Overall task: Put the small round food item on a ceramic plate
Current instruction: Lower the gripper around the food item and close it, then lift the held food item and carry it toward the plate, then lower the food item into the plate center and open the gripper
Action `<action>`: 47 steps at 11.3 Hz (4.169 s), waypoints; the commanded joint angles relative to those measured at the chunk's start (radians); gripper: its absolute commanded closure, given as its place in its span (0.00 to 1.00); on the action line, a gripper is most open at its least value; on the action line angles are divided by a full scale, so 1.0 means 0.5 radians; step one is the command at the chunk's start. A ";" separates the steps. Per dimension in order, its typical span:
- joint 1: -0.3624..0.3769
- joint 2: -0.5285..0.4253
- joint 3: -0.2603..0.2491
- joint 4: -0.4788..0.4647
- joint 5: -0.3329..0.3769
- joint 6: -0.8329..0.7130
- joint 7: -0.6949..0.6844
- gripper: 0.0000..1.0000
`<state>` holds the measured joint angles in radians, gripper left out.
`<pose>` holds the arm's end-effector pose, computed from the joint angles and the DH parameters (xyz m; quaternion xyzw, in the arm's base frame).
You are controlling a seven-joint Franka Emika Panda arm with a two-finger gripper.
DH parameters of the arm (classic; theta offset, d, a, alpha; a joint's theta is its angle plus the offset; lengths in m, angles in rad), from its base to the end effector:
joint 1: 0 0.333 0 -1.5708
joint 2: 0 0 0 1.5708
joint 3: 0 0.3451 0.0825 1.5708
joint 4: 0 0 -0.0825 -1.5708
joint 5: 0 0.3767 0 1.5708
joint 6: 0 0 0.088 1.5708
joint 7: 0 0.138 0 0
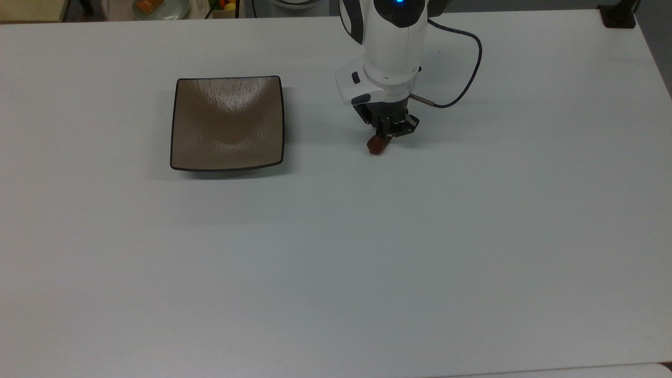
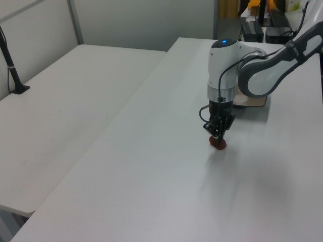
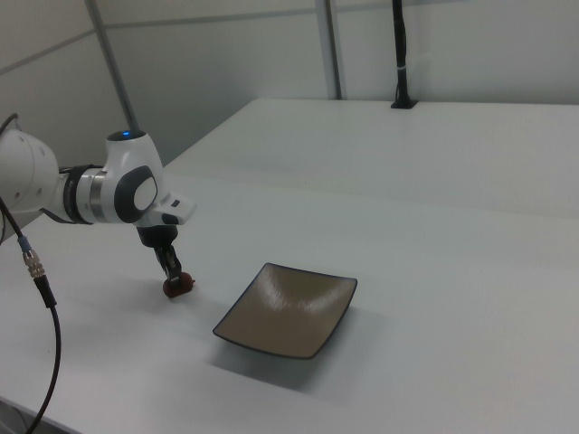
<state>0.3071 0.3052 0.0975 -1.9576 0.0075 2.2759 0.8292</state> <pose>0.5661 0.2401 0.3245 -0.9764 0.2153 0.0042 0.0184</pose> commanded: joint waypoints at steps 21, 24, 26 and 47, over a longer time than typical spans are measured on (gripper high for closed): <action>-0.559 -0.675 -0.145 0.390 0.132 -1.064 -2.017 0.93; -0.562 -0.629 -0.244 0.375 0.111 -0.984 -2.179 0.92; -0.562 -0.568 -0.330 0.378 0.105 -0.953 -2.217 0.89; -0.583 -0.123 -0.401 0.028 -0.027 -0.327 -2.272 0.18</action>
<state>0.0150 0.2552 -0.0954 -1.9246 0.0041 2.0885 -0.3074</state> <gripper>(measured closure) 0.670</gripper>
